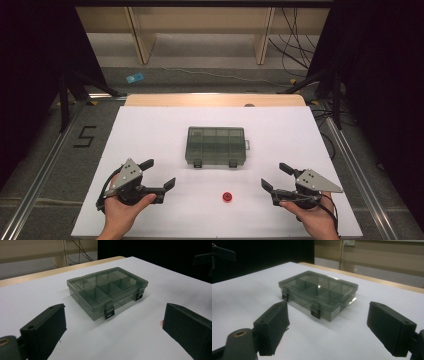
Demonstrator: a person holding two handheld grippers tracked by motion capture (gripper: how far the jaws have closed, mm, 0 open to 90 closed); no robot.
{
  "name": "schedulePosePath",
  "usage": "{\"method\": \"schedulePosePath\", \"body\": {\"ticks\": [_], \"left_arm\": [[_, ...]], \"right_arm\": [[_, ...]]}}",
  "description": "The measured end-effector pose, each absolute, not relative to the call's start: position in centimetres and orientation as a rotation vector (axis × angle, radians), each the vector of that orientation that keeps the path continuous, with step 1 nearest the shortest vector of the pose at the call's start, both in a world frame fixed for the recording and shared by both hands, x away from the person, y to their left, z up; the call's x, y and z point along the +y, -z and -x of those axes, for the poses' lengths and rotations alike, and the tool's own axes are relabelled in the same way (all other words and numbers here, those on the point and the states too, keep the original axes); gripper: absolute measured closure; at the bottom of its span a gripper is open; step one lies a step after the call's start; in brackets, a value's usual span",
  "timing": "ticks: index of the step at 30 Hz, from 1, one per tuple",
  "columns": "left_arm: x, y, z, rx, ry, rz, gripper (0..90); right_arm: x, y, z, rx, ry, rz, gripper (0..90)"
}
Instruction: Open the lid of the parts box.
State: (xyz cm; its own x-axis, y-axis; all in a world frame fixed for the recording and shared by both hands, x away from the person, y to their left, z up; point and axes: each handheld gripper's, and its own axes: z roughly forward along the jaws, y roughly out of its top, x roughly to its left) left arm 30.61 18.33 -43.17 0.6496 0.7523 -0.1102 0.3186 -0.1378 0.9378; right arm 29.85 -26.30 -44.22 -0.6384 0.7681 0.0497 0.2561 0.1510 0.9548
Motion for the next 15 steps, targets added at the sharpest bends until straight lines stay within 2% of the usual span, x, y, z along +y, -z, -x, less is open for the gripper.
{"method": "schedulePosePath", "body": {"ticks": [5,15], "left_arm": [[18.1,42.9,-30.6,0.850,-0.492,-1.747,9.3],[17.9,41.8,-32.1,0.880,-0.453,-1.776,25.3]], "right_arm": [[-26.5,44.4,-30.1,1.985,-1.496,-0.980,18.3],[-26.5,44.0,-30.6,2.003,-1.480,-0.986,19.3]]}}
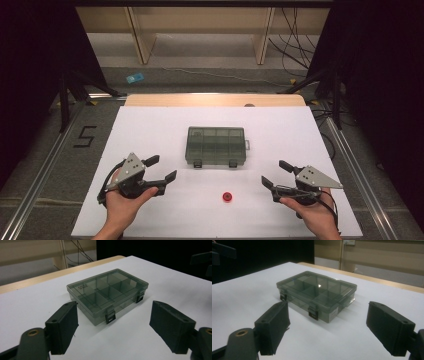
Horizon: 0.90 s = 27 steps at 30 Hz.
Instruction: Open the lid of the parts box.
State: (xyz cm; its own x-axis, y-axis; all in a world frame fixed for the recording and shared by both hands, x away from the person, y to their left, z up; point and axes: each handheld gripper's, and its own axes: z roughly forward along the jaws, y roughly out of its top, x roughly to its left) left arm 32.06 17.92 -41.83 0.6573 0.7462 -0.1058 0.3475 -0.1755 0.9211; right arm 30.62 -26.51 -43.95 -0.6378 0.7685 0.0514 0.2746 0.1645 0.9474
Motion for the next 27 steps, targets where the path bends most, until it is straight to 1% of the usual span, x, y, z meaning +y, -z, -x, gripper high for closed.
{"method": "schedulePosePath", "body": {"ticks": [1,2,3,4,5,6,8,9,11,12,14,16,17,20,22,23,24,25,27], "left_arm": [[17.9,41.8,-32.3,0.900,-0.451,-1.793,26.7],[17.8,41.8,-33.3,0.932,-0.431,-1.877,26.8],[17.6,42.0,-33.7,0.958,-0.421,-1.870,27.5],[17.7,42.1,-34.1,0.958,-0.420,-1.906,28.9],[17.7,42.1,-34.1,0.958,-0.420,-1.906,30.7],[17.6,42.3,-34.6,0.975,-0.410,-1.926,30.7],[17.4,42.9,-35.6,1.009,-0.388,-1.918,35.6],[17.4,43.1,-36.0,1.010,-0.388,-1.944,38.8],[17.3,43.3,-36.2,1.033,-0.387,-1.929,45.4],[17.3,43.5,-36.9,1.027,-0.379,-1.971,50.8],[17.1,43.7,-37.2,1.043,-0.377,-1.959,57.3],[16.8,44.4,-38.2,1.053,-0.390,-1.992,64.3],[16.6,44.7,-38.5,1.064,-0.396,-1.987,67.7],[16.1,45.3,-39.2,1.084,-0.416,-1.989,79.5],[15.9,45.6,-39.7,1.099,-0.403,-1.996,86.8],[15.9,45.8,-40.1,1.108,-0.390,-2.001,89.3],[15.9,45.8,-40.1,1.108,-0.390,-2.001,90.0],[16.1,45.7,-40.4,1.087,-0.396,-2.064,90.0],[16.0,46.3,-41.2,1.096,-0.388,-2.087,90.0]], "right_arm": [[-26.4,43.9,-31.0,2.018,-1.476,-0.979,19.3],[-26.1,43.9,-31.2,2.025,-1.464,-0.990,19.3],[-26.1,43.8,-31.4,2.050,-1.416,-1.002,19.5],[-25.9,43.9,-31.7,2.056,-1.437,-1.003,19.6],[-25.9,43.9,-31.7,2.056,-1.437,-1.003,19.6],[-25.8,43.8,-31.9,2.090,-1.414,-1.004,19.6],[-25.2,43.8,-32.8,2.139,-1.350,-0.998,21.1],[-25.0,43.8,-33.0,2.160,-1.332,-1.017,22.6],[-24.5,43.9,-33.7,2.186,-1.280,-1.016,28.9],[-24.2,44.2,-34.3,2.198,-1.291,-1.000,34.8],[-23.8,44.4,-34.9,2.217,-1.257,-0.995,47.4],[-23.6,44.7,-35.7,2.249,-1.229,-0.985,59.4],[-23.5,44.8,-36.1,2.277,-1.222,-1.000,62.5],[-23.3,45.4,-37.3,2.303,-1.199,-1.014,75.9],[-23.2,45.7,-38.0,2.314,-1.174,-1.059,83.0],[-23.2,45.9,-38.3,2.325,-1.163,-1.070,84.9],[-23.2,45.9,-38.3,2.325,-1.163,-1.070,84.9],[-23.0,46.3,-38.9,2.343,-1.135,-1.089,89.8],[-22.8,46.5,-39.2,2.353,-1.128,-1.101,90.0]]}}
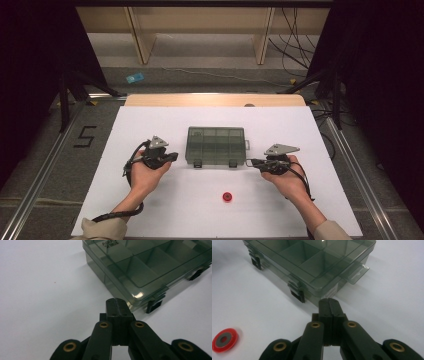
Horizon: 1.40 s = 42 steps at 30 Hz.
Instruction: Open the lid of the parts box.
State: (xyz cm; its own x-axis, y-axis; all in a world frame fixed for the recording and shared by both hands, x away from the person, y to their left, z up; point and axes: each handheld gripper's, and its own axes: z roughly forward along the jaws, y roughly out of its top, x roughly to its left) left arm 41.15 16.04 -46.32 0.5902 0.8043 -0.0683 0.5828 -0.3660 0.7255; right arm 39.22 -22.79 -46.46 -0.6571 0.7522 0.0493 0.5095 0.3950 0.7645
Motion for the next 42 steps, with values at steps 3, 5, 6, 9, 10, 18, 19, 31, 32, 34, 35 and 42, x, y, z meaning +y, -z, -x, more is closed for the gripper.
{"method": "schedulePosePath", "body": {"ticks": [3,5,6,9,10,18,19,31,32,34,35,42], "left_arm": [[16.0,46.7,-41.6,1.106,-0.376,-2.103,90.0],[15.9,47.2,-42.0,1.107,-0.369,-2.116,90.0],[15.9,47.3,-42.1,1.108,-0.369,-2.112,90.0],[15.8,47.4,-42.1,1.102,-0.364,-2.119,90.0],[15.8,47.4,-42.1,1.102,-0.364,-2.119,90.0],[15.2,47.8,-42.1,1.082,-0.360,-2.126,90.0],[15.0,47.8,-42.1,1.079,-0.358,-2.123,90.0],[14.3,47.9,-41.7,1.035,-0.384,-2.145,90.0],[14.3,47.9,-41.7,1.035,-0.384,-2.145,90.0],[14.2,47.8,-41.5,1.020,-0.394,-2.155,90.0],[14.1,47.6,-41.5,1.004,-0.411,-2.172,90.0],[13.7,47.6,-41.0,0.982,-0.435,-2.190,90.0]], "right_arm": [[-22.3,46.8,-39.6,2.379,-1.104,-1.118,90.0],[-22.0,47.0,-39.9,2.389,-1.084,-1.101,90.0],[-21.8,47.1,-40.0,2.391,-1.085,-1.109,90.0],[-21.7,47.3,-40.3,2.402,-1.067,-1.108,90.0],[-21.6,47.3,-40.3,2.408,-1.066,-1.116,90.0],[-21.3,47.4,-40.4,2.410,-1.063,-1.145,90.0],[-21.3,47.4,-40.4,2.409,-1.063,-1.133,90.0],[-21.2,47.2,-40.2,2.400,-1.059,-1.141,90.0],[-21.2,47.3,-40.2,2.399,-1.058,-1.113,90.0],[-21.1,47.3,-40.2,2.393,-1.065,-1.112,90.0],[-21.1,47.3,-40.2,2.393,-1.066,-1.112,90.0],[-21.0,47.2,-40.1,2.383,-1.081,-1.134,90.0]]}}
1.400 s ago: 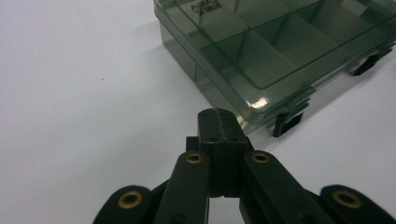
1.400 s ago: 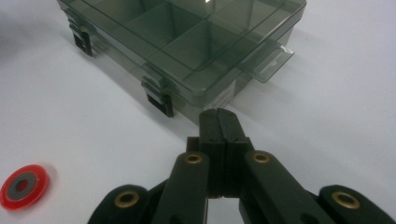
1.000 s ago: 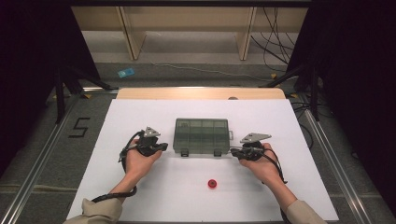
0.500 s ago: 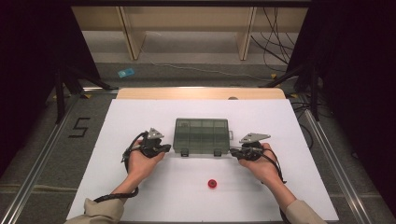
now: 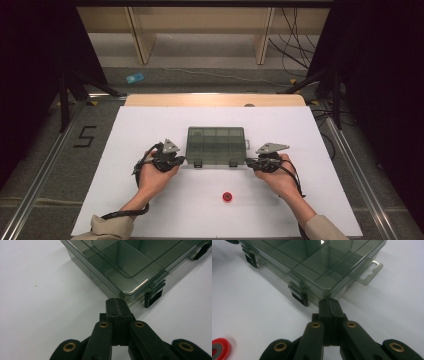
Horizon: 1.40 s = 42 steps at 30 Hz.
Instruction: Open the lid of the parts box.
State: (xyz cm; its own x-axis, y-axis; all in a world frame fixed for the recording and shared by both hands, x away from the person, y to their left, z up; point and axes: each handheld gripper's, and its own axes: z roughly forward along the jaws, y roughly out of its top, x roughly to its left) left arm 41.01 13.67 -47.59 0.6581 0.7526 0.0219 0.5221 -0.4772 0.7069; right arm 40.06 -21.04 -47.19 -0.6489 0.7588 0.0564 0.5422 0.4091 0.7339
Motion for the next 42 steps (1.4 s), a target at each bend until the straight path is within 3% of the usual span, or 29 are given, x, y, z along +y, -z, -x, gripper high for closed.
{"method": "schedulePosePath", "body": {"ticks": [13,15,42], "left_arm": [[13.4,47.2,-40.7,0.917,-0.490,-2.208,89.9],[13.2,47.4,-40.6,0.948,-0.486,-2.144,89.9],[12.9,46.1,-40.9,0.890,-0.558,-2.024,89.9]], "right_arm": [[-21.0,47.0,-39.9,2.366,-1.102,-1.137,90.0],[-21.0,47.0,-40.0,2.363,-1.108,-1.110,90.0],[-20.8,45.7,-40.0,2.266,-1.185,-1.071,90.0]]}}
